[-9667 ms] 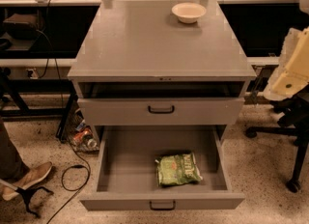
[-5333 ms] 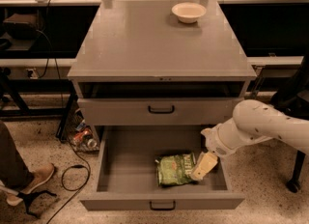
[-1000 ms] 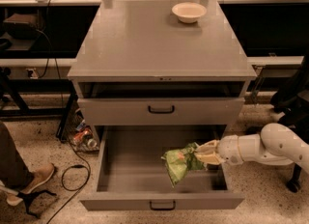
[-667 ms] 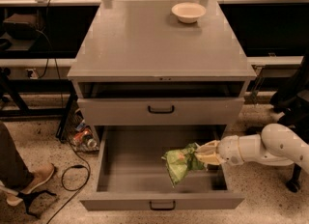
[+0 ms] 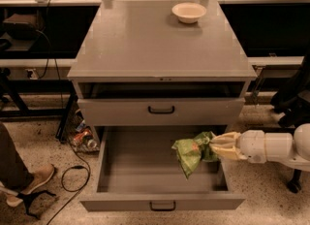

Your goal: Pick green jalapeno chip bag from middle drawer and place on counter

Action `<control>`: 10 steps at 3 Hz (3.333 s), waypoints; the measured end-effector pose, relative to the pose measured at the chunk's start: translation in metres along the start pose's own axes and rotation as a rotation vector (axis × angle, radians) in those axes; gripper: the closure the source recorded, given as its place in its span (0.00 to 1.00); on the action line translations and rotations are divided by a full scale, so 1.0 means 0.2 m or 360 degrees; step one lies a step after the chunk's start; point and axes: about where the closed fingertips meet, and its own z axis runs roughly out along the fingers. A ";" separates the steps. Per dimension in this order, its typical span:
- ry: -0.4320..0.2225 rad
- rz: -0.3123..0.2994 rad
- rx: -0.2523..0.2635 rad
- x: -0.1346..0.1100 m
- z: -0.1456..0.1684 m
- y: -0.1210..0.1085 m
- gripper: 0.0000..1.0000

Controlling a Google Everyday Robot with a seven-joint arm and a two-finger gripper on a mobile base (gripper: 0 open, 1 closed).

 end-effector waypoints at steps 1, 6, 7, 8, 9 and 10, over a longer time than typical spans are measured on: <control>-0.0152 -0.0092 0.0129 -0.19 -0.28 -0.05 1.00; -0.0577 -0.0362 0.0485 -0.87 -0.77 -0.47 1.00; -0.0678 -0.0430 0.0469 -1.02 -0.76 -0.54 1.00; -0.0821 -0.0515 0.0440 -1.26 -0.77 -0.65 1.00; -0.0947 -0.0579 0.0430 -1.55 -0.65 -0.87 1.00; -0.0940 -0.0607 0.0432 -1.66 -0.51 -1.00 1.00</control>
Offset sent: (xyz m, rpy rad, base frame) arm -0.0040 -0.0280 0.0485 0.0482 -0.0965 -0.0351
